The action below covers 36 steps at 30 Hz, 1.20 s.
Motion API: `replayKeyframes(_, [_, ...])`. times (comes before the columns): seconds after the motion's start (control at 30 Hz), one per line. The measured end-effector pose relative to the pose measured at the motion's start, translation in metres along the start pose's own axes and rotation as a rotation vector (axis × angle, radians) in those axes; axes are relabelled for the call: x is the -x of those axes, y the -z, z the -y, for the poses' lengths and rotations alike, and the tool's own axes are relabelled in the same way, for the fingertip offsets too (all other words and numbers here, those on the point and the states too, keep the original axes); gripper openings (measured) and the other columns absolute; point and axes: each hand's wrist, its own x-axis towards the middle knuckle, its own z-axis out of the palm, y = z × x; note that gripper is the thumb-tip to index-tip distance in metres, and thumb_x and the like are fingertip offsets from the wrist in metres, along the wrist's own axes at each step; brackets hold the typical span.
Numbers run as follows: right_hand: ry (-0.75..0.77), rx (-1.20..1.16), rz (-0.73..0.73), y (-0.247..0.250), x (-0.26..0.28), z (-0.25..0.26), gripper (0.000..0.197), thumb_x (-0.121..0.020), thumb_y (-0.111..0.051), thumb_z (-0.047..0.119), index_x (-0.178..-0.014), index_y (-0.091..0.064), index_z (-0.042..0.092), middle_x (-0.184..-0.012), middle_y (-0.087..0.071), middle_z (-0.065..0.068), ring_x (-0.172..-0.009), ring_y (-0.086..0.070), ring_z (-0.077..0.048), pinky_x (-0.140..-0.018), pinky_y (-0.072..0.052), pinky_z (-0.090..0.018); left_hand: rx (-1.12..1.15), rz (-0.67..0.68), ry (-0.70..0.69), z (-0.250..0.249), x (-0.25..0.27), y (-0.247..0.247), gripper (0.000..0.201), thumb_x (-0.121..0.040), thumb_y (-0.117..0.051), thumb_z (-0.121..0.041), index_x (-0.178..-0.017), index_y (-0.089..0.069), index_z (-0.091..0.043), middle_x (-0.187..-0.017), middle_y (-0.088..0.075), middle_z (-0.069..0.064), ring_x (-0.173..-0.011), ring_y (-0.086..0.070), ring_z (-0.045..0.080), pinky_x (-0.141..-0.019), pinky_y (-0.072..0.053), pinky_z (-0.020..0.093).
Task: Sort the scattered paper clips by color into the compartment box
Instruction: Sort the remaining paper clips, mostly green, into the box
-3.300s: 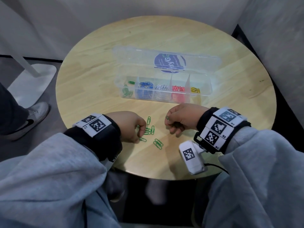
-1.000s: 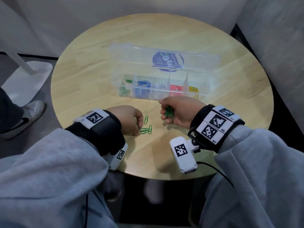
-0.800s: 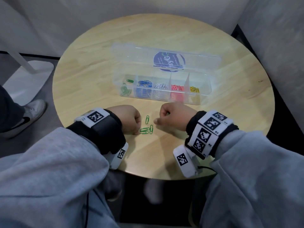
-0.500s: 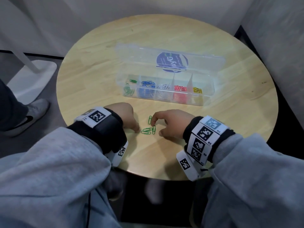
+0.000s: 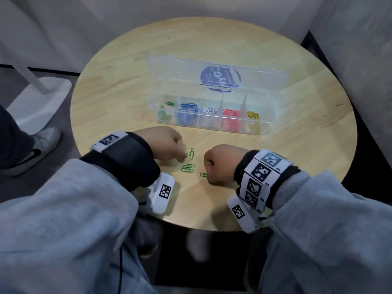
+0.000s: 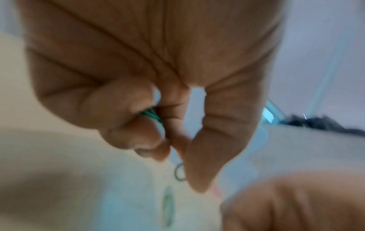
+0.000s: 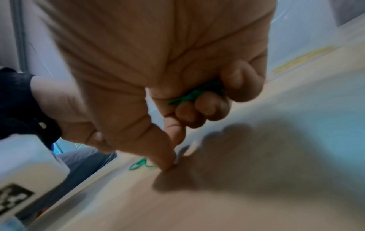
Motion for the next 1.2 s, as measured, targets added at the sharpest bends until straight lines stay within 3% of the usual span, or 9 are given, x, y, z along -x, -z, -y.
replayKeyframes(0.13, [-0.024, -0.246, -0.013, 0.017, 0.004, -0.011, 0.020, -0.080, -0.062, 0.018, -0.064, -0.051, 0.019, -0.068, -0.056, 0.001, -0.062, -0.049, -0.016, -0.062, -0.043, -0.027, 0.553, 0.022, -0.084, 0.005, 0.002, 0.015, 0.038, -0.081, -0.057, 0.009, -0.056, -0.040, -0.014, -0.059, -0.045, 0.005, -0.043, -0.039, 0.007, -0.039, -0.033, 0.012])
replayKeyframes(0.37, [-0.067, -1.494, -0.119, 0.037, 0.004, -0.028, 0.026, -0.086, -0.046, -0.008, -0.070, -0.046, 0.013, -0.062, -0.045, -0.003, -0.041, -0.042, -0.008, -0.037, -0.032, -0.015, 1.116, 0.037, -0.121, 0.009, 0.006, 0.029, 0.017, -0.061, -0.051, -0.003, -0.073, -0.056, -0.014, -0.052, -0.051, -0.002, -0.042, -0.050, 0.008, -0.038, -0.039, 0.012])
replayKeyframes(0.5, [-0.054, -1.487, -0.026, 0.033, 0.004, -0.023, 0.026, -0.086, -0.037, -0.005, -0.082, -0.059, 0.009, -0.059, -0.041, 0.000, -0.042, -0.039, -0.007, -0.039, -0.031, -0.014, 1.138, 0.107, -0.084, 0.009, 0.006, 0.028, 0.015, -0.069, -0.047, -0.004, -0.064, -0.059, -0.010, -0.054, -0.049, 0.000, -0.043, -0.049, 0.009, -0.037, -0.040, 0.013])
replayKeyframes(0.6, [-0.089, -1.502, -0.043, 0.034, 0.003, -0.023, 0.030, -0.083, -0.029, -0.004, -0.073, -0.053, 0.009, -0.060, -0.035, -0.002, -0.046, -0.035, -0.010, -0.038, -0.028, -0.016, 1.145, 0.149, -0.054, 0.009, 0.001, 0.026, 0.041, -0.083, -0.030, -0.007, -0.053, -0.057, -0.011, -0.055, -0.046, 0.000, -0.043, -0.045, 0.009, -0.036, -0.036, 0.012])
replayKeyframes(0.73, [-0.126, -1.576, -0.045, 0.035, 0.002, -0.025, 0.028, -0.083, -0.024, 0.003, -0.064, -0.043, 0.011, -0.063, -0.041, -0.004, -0.052, -0.040, -0.016, -0.041, -0.034, -0.017, 1.148, 0.200, -0.034, 0.006, 0.001, 0.024, 0.041, -0.086, -0.028, -0.014, -0.049, -0.047, -0.012, -0.058, -0.048, 0.003, -0.047, -0.049, 0.013, -0.039, -0.040, 0.014])
replayKeyframes(0.87, [-0.145, -1.513, -0.073, 0.035, 0.002, -0.023, 0.023, -0.088, -0.034, 0.008, -0.069, -0.047, 0.011, -0.065, -0.048, -0.004, -0.051, -0.044, -0.014, -0.042, -0.037, -0.017, 0.838, 0.059, 0.007, -0.005, 0.001, 0.016, 0.025, -0.088, -0.044, -0.016, -0.065, -0.052, -0.011, -0.062, -0.045, 0.002, -0.047, -0.043, 0.011, -0.038, -0.034, 0.015])
replayKeyframes(0.93, [-0.170, -1.415, -0.113, 0.033, 0.000, -0.024, 0.020, -0.090, -0.047, 0.011, -0.070, -0.046, 0.014, -0.063, -0.044, -0.001, -0.049, -0.040, -0.011, -0.041, -0.031, -0.018, 0.412, -0.026, 0.000, -0.007, 0.002, 0.010, 0.011, -0.084, -0.060, -0.020, -0.076, -0.057, -0.013, -0.063, -0.042, 0.001, -0.052, -0.036, 0.015, -0.046, -0.027, 0.019])
replayKeyframes(1.03, [-0.221, -1.205, -0.143, 0.027, -0.007, -0.030, 0.026, -0.086, -0.061, 0.017, -0.068, -0.042, 0.019, -0.060, -0.038, 0.001, -0.049, -0.034, -0.012, -0.038, -0.026, -0.019, -0.142, -0.098, -0.041, -0.007, 0.004, -0.002, 0.017, -0.072, -0.074, -0.034, -0.076, -0.062, -0.023, -0.064, -0.050, -0.008, -0.062, -0.045, 0.012, -0.055, -0.031, 0.023])
replayKeyframes(1.2, [-0.222, -0.787, -0.197, 0.026, -0.006, -0.030, 0.043, -0.081, -0.068, 0.032, -0.055, -0.036, 0.020, -0.054, -0.037, 0.000, -0.049, -0.034, -0.018, -0.050, -0.031, -0.025, -0.301, -0.086, -0.078, -0.009, 0.003, -0.022, 0.025, -0.070, -0.076, -0.034, -0.085, -0.057, -0.026, -0.066, -0.047, -0.010, -0.060, -0.043, 0.005, -0.052, -0.028, 0.022])
